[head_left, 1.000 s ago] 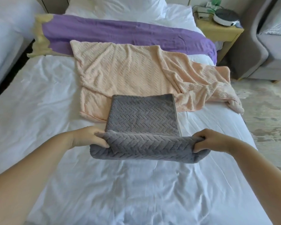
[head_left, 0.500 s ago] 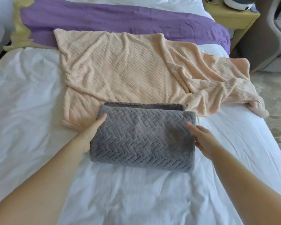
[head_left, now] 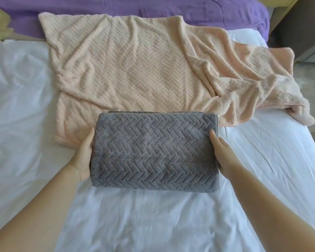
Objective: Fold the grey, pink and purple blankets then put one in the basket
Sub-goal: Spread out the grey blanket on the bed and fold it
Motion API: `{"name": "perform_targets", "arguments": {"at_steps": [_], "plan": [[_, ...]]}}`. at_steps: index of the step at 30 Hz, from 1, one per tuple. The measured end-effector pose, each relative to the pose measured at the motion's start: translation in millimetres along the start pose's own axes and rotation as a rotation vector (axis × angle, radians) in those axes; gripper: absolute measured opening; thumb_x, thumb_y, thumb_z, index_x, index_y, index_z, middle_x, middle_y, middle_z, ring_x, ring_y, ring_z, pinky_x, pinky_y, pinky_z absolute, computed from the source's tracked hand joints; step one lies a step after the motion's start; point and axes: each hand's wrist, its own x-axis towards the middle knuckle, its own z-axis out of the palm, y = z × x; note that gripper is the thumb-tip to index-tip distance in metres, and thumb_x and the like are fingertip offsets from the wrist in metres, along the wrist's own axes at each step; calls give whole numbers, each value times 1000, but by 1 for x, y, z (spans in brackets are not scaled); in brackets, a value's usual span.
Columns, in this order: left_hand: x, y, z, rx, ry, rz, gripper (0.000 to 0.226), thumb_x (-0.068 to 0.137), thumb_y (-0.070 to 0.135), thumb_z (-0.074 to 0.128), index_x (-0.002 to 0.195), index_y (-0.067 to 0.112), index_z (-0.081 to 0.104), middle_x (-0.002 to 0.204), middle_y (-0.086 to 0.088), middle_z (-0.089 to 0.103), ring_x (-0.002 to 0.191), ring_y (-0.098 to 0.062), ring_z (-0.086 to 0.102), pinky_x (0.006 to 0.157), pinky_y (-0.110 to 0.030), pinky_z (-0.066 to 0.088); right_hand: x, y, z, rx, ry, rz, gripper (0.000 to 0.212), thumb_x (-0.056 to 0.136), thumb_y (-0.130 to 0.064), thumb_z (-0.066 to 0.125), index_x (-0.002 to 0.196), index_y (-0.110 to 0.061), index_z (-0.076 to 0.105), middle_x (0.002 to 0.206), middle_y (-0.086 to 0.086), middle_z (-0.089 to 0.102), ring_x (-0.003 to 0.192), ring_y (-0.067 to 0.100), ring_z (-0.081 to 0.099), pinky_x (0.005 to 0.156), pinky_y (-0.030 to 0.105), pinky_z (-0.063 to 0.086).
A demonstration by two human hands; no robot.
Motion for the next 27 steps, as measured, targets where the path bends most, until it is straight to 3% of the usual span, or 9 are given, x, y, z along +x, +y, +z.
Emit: {"name": "perform_targets", "arguments": {"at_steps": [4,8,10,13,14,16,19,23,27], "plan": [[-14,-11,-13,103,-21,11,42,84,52,53,114,27,70,122,-2,67,113,-19,63,96,-42,44,-31,31,-10,-64,45,0,46,73,-54,74,97,-15,66,102,9,72,100,26,67,91,46,52],[-26,-28,-11,390,99,171,40,89,35,57,126,20,56,122,6,65,116,-11,58,106,-36,39,-52,58,-2,-182,133,-91,19,88,-37,64,92,-19,58,87,0,66,81,15,62,66,30,47],[-29,-33,-5,575,159,276,35,94,39,50,128,29,50,120,18,59,116,-4,53,103,-27,37,-55,57,4,-244,236,-153,19,95,-32,55,84,-18,49,79,-1,57,75,16,53,63,30,41],[-31,-33,-1,717,326,366,52,88,60,45,131,30,52,119,13,57,114,-8,50,97,-26,36,-53,48,6,-344,359,-240,28,99,-35,45,77,-18,42,73,-2,52,67,7,48,57,19,33],[-29,-33,-1,741,382,373,59,84,65,42,130,30,54,118,10,59,113,-12,52,95,-28,38,-50,46,4,-374,387,-258,30,99,-36,43,78,-15,44,72,-2,52,66,6,46,57,21,32],[-23,-35,0,847,437,305,67,80,70,36,130,28,53,120,0,63,115,-23,55,96,-35,42,-43,45,1,-448,407,-235,35,100,-38,40,82,-8,48,71,-1,50,66,16,45,61,33,29],[-15,-50,0,1031,460,138,68,85,72,35,129,23,49,124,-11,61,116,-34,55,95,-40,43,-35,52,-1,-589,351,-108,43,101,-40,35,84,-4,50,74,4,49,76,26,44,67,34,27],[-13,-45,-4,891,493,141,61,76,72,52,114,24,51,104,5,61,103,-25,58,82,-34,44,-26,55,-11,-603,309,-67,46,97,-48,38,88,-6,53,78,4,55,84,29,52,67,36,32],[1,-13,-1,575,431,245,66,73,66,65,119,22,48,102,17,56,93,-1,55,70,-19,41,-11,30,-17,-382,260,-142,56,87,-52,58,129,-17,45,112,5,60,101,25,58,88,39,46]]}}
